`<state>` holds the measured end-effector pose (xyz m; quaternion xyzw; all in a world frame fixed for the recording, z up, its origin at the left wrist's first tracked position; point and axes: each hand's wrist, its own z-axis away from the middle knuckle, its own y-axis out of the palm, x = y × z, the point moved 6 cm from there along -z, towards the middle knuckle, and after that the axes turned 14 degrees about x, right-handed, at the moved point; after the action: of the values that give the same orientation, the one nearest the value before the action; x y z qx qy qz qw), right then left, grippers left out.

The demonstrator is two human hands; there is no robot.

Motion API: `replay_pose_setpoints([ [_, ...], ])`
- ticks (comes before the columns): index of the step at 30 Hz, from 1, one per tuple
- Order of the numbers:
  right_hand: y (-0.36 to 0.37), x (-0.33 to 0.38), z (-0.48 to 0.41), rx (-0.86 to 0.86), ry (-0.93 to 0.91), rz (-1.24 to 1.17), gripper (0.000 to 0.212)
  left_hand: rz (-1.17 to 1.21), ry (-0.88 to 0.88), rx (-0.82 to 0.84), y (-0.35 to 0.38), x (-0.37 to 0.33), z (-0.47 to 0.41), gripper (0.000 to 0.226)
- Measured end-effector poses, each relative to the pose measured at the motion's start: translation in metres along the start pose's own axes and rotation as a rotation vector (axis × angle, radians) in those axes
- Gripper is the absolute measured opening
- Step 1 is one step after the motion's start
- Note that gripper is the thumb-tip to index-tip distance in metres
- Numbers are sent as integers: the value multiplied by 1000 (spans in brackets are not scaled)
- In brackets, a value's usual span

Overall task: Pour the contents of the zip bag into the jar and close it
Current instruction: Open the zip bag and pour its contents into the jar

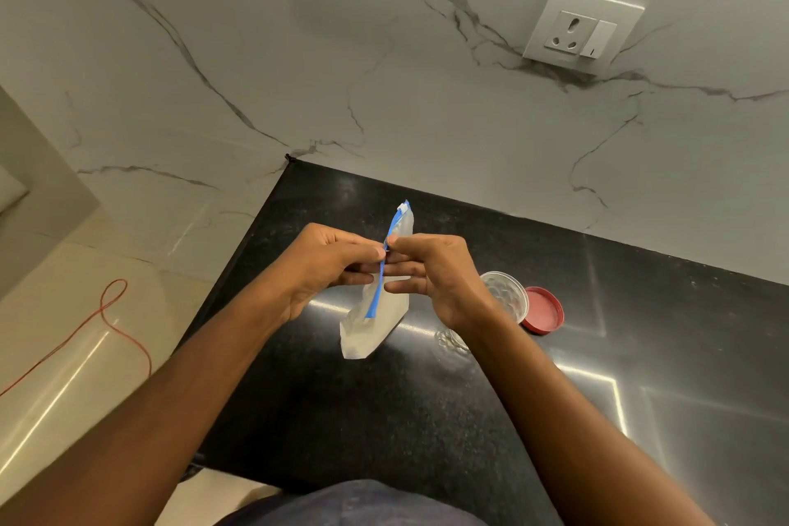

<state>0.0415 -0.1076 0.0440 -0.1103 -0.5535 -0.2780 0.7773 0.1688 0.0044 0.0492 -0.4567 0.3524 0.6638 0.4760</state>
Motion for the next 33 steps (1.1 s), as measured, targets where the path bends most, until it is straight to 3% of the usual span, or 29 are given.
replay_pose_setpoints([
  [12,4,-4,2,38,-13,-7,16,-21,28,-80,2,4,4,15],
  [19,1,-7,3,5,10,8,17,59,-7,3,5,11,6,17],
  [22,4,-5,3,-2,-34,151,16,-114,11,-79,5,11,5,7],
  [25,1,2,7,-60,-102,335,17,-332,69,-192,1,2,7,11],
  [29,-28,16,25,-148,-141,363,16,-558,121,-376,-34,-22,18,11],
  [33,-33,16,40,-166,-144,498,13,-743,83,-406,-44,-37,20,10],
])
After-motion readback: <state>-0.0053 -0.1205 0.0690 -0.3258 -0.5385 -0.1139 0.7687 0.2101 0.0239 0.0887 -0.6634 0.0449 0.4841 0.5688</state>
